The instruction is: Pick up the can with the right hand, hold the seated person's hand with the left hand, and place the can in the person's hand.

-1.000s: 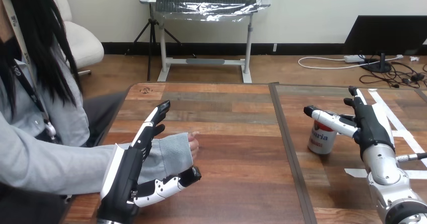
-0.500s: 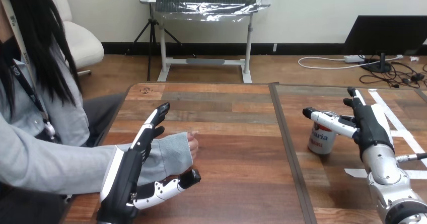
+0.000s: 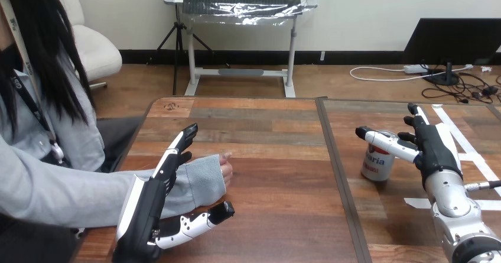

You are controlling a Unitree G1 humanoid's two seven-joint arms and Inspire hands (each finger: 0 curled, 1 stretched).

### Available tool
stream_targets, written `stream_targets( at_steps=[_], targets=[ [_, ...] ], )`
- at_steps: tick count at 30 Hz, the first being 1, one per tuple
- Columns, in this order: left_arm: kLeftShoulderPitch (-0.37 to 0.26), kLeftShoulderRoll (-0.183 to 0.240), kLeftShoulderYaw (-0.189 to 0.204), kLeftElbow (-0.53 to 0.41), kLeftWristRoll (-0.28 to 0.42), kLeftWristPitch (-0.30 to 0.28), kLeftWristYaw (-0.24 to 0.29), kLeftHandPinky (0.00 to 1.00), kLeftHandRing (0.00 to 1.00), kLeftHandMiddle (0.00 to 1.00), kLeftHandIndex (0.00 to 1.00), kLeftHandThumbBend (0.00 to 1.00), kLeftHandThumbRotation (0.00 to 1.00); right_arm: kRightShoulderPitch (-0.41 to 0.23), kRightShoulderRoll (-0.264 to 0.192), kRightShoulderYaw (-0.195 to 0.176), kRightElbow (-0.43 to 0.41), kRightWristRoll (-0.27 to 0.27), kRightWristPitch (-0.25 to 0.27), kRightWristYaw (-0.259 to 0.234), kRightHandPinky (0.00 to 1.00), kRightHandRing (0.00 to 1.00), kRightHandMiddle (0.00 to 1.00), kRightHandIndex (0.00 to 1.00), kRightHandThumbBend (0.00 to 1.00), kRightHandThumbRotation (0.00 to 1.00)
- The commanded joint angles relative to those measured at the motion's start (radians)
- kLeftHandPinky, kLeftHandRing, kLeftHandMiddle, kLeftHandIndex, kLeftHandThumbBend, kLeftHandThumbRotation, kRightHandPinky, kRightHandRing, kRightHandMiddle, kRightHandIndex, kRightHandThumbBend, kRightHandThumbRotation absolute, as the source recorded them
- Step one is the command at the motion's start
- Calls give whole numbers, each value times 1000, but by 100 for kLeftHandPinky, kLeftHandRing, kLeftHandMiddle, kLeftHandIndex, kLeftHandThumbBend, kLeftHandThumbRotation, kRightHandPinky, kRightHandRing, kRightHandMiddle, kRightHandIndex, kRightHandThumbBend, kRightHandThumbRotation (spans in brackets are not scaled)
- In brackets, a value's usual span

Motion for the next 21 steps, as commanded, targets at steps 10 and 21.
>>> stream_targets(
  at_steps=[10, 21],
  targets=[
    [-28, 2, 11, -45, 17, -20, 26, 90, 95, 94, 92, 100, 50, -77, 10, 10, 1, -8, -9, -9, 71, 83, 91, 98, 100, 47],
    [-26, 2, 10, -48, 26, -21, 33, 90, 94, 94, 92, 100, 50, -70, 17, 21, 3, -20, 12, -22, 49, 63, 80, 97, 100, 45]
  ],
)
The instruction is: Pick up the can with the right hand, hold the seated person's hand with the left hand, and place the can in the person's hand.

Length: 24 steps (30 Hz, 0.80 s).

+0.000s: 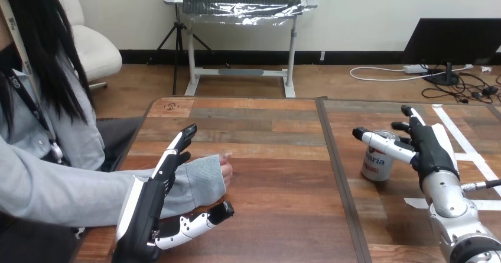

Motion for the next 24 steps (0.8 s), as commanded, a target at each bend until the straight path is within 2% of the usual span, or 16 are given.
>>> stream_targets(
  at_steps=[1, 5, 8, 11, 14, 17, 20, 22, 24],
  targets=[
    [-29, 2, 10, -47, 13, -20, 13, 90, 94, 94, 92, 100, 50, -70, 11, 9, 2, -5, 8, -17, 44, 58, 77, 97, 100, 45],
    [-29, 1, 10, -47, 17, -21, 18, 90, 94, 94, 92, 100, 50, -65, 14, 11, 2, -7, 4, -16, 36, 49, 72, 97, 100, 45],
    [-29, 2, 11, -48, 27, -22, 27, 89, 94, 94, 92, 100, 50, -62, 15, 15, 2, -11, 8, -19, 29, 40, 60, 97, 100, 44],
    [-30, 0, 12, -48, 35, -20, 37, 89, 94, 94, 92, 100, 50, -60, 17, 21, 3, -16, 16, -25, 36, 49, 65, 96, 100, 45],
    [-32, -1, 13, -44, 41, -23, 45, 89, 94, 94, 92, 100, 50, -58, 18, 26, 3, -20, 20, -28, 28, 38, 49, 95, 100, 43],
    [-34, 0, 12, -43, 49, -25, 51, 88, 93, 94, 92, 100, 51, -57, 19, 32, 3, -25, 24, -25, 27, 36, 58, 95, 100, 44],
    [-35, -2, 9, -40, 41, -23, 47, 88, 94, 94, 92, 100, 50, -56, 22, 30, 3, -22, 27, -20, 39, 53, 69, 95, 100, 43],
    [-36, -2, 9, -40, 46, -22, 52, 88, 94, 94, 92, 100, 50, -54, 21, 32, 3, -23, 28, -18, 37, 47, 61, 96, 100, 42],
    [-36, -3, 8, -39, 42, -23, 50, 88, 94, 94, 92, 100, 50, -53, 24, 29, 3, -19, 29, -16, 34, 43, 56, 95, 100, 41]
  ],
)
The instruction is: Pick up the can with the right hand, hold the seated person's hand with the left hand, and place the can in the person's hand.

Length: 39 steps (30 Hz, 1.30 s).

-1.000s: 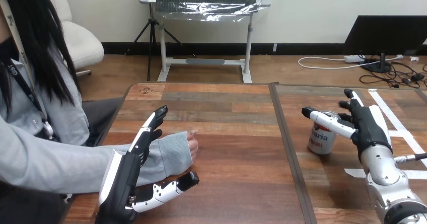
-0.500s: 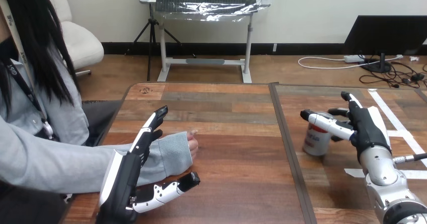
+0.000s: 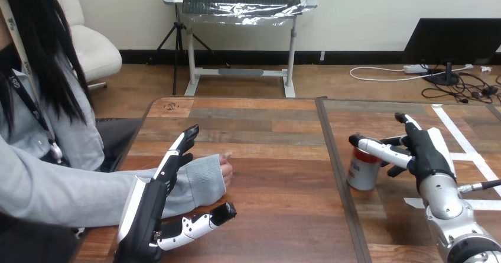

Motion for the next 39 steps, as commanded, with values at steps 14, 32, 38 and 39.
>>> stream_targets(
  at_steps=[14, 32, 38, 39],
  targets=[
    [-40, -3, 6, -35, -4, -19, 10, 89, 93, 94, 92, 100, 50, -44, 28, -2, -4, 19, -13, 23, 40, 50, 72, 96, 100, 35],
    [-48, -4, 6, -29, 7, -21, 23, 88, 93, 93, 92, 100, 51, -39, 40, -2, -9, 22, -9, 27, 69, 81, 91, 96, 100, 30],
    [-50, -5, 4, -29, 6, -23, 22, 89, 94, 93, 92, 100, 51, -36, 42, 1, -9, 18, -12, 21, 65, 75, 90, 96, 100, 32],
    [-50, -4, 5, -30, 9, -22, 24, 89, 93, 93, 92, 100, 51, -36, 43, 0, -9, 19, -14, 22, 60, 69, 88, 96, 100, 32]
  ],
)
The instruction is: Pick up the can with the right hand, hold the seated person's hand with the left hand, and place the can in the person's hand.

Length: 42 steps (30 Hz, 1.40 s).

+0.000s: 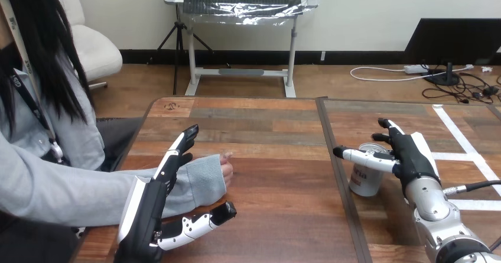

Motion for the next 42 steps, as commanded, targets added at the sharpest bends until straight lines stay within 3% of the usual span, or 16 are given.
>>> stream_targets(
  at_steps=[1, 3, 5, 7, 11, 15, 21, 25, 28, 32, 33, 35, 38, 42],
  targets=[
    [-50, -3, 6, -30, -1, -21, 9, 88, 93, 93, 92, 100, 51, -36, 1, -6, -10, 13, -24, -3, 55, 63, 87, 96, 100, 32],
    [-50, -4, 5, -29, -7, -21, 5, 88, 93, 93, 91, 100, 51, -35, 2, -7, -10, 14, -24, -2, 47, 55, 86, 96, 100, 32],
    [-51, -5, 5, -29, -8, -22, 6, 89, 94, 93, 91, 100, 51, -34, 2, -15, -9, 24, -24, 12, 51, 61, 87, 97, 99, 32],
    [-51, -5, 7, -29, 0, -20, 14, 88, 93, 93, 91, 100, 51, -34, 4, -26, -9, 36, -25, 28, 48, 57, 86, 98, 100, 33],
    [-52, -3, 7, -33, 13, -17, 24, 88, 93, 93, 91, 100, 52, -32, 2, -10, -11, 23, -27, 10, 45, 55, 84, 98, 100, 34],
    [-51, -4, 5, -33, 9, -17, 21, 88, 93, 93, 91, 100, 52, -29, 1, -8, -12, 22, -37, 10, 36, 44, 80, 97, 100, 37],
    [-51, -6, 5, -32, 5, -18, 20, 87, 93, 93, 91, 100, 52, -27, 1, 1, -15, 14, -44, -1, 40, 52, 81, 97, 100, 41],
    [-52, -8, 4, -29, -2, -20, 15, 87, 93, 93, 91, 100, 52, -24, 2, 3, -17, 15, -51, -3, 49, 63, 86, 97, 100, 43],
    [-54, -7, 4, -27, -2, -22, 14, 87, 93, 92, 91, 100, 51, -21, 3, 5, -18, 15, -58, -7, 52, 66, 88, 97, 100, 43],
    [-55, -8, 4, -27, -3, -22, 14, 88, 93, 92, 91, 100, 51, -16, 6, 0, -20, 23, -65, -6, 48, 60, 85, 97, 100, 43],
    [-55, -9, 4, -27, -4, -21, 14, 88, 93, 92, 91, 100, 51, -15, 7, -3, -19, 25, -66, -5, 40, 50, 80, 97, 100, 43],
    [-55, -8, 4, -27, -2, -22, 15, 88, 93, 92, 91, 100, 51, -13, 9, -8, -20, 32, -70, -1, 35, 43, 76, 97, 100, 43],
    [-56, -6, 4, -26, 4, -25, 17, 88, 93, 93, 91, 100, 51, -9, 12, -11, -21, 37, -76, 1, 33, 43, 79, 96, 100, 42],
    [-58, -6, 4, -25, 5, -27, 17, 88, 93, 93, 91, 100, 51, -6, 14, -6, -21, 36, -76, -4, 35, 51, 83, 96, 100, 41]
  ],
)
